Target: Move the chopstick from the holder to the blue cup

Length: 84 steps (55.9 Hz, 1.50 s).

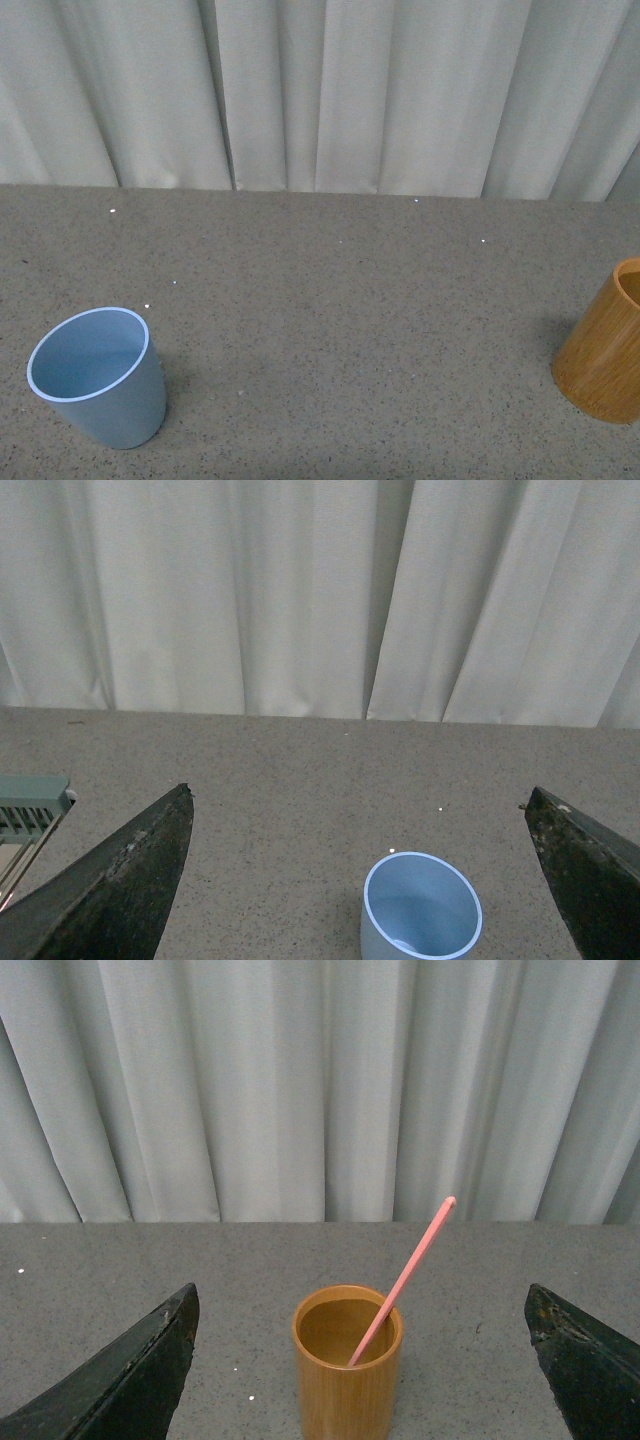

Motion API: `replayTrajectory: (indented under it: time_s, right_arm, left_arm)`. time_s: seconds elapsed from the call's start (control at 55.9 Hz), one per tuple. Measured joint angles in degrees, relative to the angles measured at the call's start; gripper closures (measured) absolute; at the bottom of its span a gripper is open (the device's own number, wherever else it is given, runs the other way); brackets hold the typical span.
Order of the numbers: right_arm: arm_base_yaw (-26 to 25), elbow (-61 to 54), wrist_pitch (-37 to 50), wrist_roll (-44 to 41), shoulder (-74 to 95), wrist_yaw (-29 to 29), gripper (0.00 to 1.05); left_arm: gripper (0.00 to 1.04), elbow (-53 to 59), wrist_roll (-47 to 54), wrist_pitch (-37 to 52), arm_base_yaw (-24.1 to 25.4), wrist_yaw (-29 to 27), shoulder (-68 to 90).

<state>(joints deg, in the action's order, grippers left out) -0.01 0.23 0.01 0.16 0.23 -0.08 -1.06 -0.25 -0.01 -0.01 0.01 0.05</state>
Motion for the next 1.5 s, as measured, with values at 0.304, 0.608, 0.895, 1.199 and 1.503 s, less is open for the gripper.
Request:
replayTrajectory:
  time_s: [0.304, 0.608, 0.895, 1.199, 1.503]
  right_arm:
    - [0.0, 0.0, 0.0, 0.0, 0.0, 0.0, 0.1]
    - [0.0, 0.0, 0.0, 0.0, 0.0, 0.0, 0.1]
    - [0.0, 0.0, 0.0, 0.0, 0.0, 0.0, 0.1]
    - [0.0, -0.02, 0.0, 0.0, 0.0, 0.04, 0.1]
    - [0.0, -0.02, 0.0, 0.0, 0.02, 0.02, 0.1]
  left_arm:
    - [0.07, 0.0, 0.02, 0.0, 0.0, 0.0, 0.0]
    - [0.07, 0.0, 0.02, 0.0, 0.0, 0.0, 0.0]
    - [0.07, -0.42, -0.87, -1.46, 0.83, 2.1, 0.98]
    - [0.07, -10.45, -28.13, -9.14, -4.31, 21.84, 33.05]
    - [0.07, -12.46, -34.84, 2.69, -14.03, 10.16, 51.34]
